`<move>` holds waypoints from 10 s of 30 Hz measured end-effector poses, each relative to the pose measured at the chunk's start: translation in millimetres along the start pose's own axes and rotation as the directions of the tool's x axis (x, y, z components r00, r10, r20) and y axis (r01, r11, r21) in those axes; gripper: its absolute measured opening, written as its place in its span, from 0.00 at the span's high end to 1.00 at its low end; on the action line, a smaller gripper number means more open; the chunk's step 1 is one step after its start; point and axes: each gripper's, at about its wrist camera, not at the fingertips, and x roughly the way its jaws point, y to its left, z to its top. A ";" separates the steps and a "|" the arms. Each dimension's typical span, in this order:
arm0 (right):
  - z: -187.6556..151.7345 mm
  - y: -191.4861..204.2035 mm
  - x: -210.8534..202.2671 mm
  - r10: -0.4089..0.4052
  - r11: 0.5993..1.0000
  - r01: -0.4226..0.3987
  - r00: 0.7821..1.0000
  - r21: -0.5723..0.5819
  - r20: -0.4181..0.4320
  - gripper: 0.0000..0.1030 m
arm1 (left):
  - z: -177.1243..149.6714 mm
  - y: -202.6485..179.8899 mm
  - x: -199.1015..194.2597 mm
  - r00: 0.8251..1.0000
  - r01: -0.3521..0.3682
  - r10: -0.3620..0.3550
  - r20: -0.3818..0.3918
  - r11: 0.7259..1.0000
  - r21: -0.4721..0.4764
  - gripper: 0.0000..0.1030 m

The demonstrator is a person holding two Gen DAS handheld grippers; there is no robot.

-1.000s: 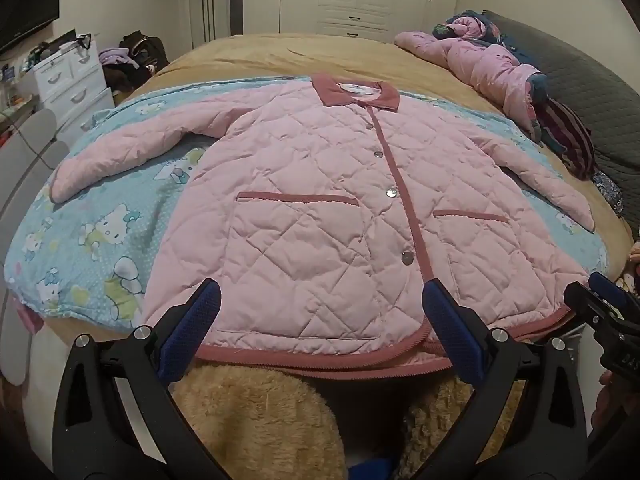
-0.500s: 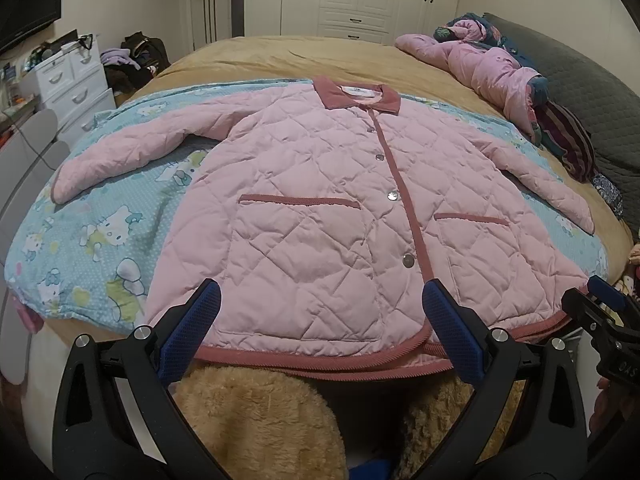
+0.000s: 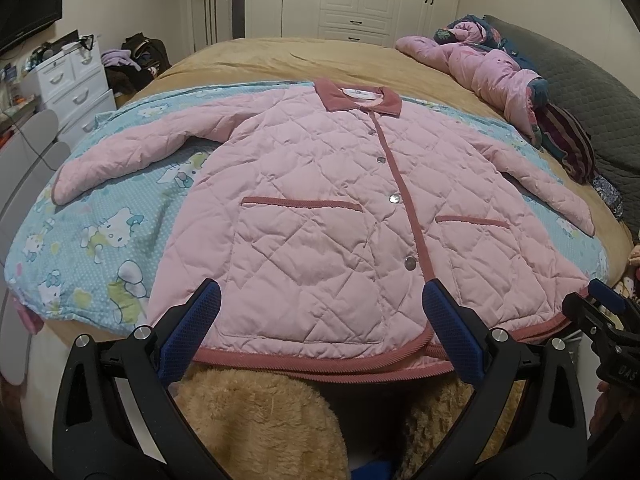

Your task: Fold large clothes

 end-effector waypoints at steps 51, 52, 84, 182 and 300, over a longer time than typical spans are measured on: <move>64.2 -9.2 24.6 0.020 1.000 -0.020 0.999 0.004 0.028 0.04 | 47.9 -20.5 28.5 1.000 0.002 -0.002 0.013 1.000 0.007 0.08; 68.0 -11.3 25.4 0.018 1.000 -0.019 0.999 0.010 0.032 0.04 | 52.0 -20.6 30.9 1.000 0.001 -0.001 0.011 1.000 0.001 0.08; 208.2 -93.4 101.2 -0.044 0.986 0.026 0.994 0.163 0.104 0.04 | 198.6 -42.1 132.5 1.000 0.020 -0.020 0.001 0.996 -0.089 0.08; 381.1 -84.1 158.2 0.154 0.966 -0.220 0.911 0.134 0.383 0.85 | 283.6 67.0 180.1 0.989 0.144 -0.127 0.074 0.936 -0.321 0.08; 230.5 -100.9 299.0 -0.044 0.947 0.057 0.998 0.317 -0.047 0.28 | 226.8 105.8 288.3 0.995 0.091 -0.102 -0.020 0.952 -0.293 0.73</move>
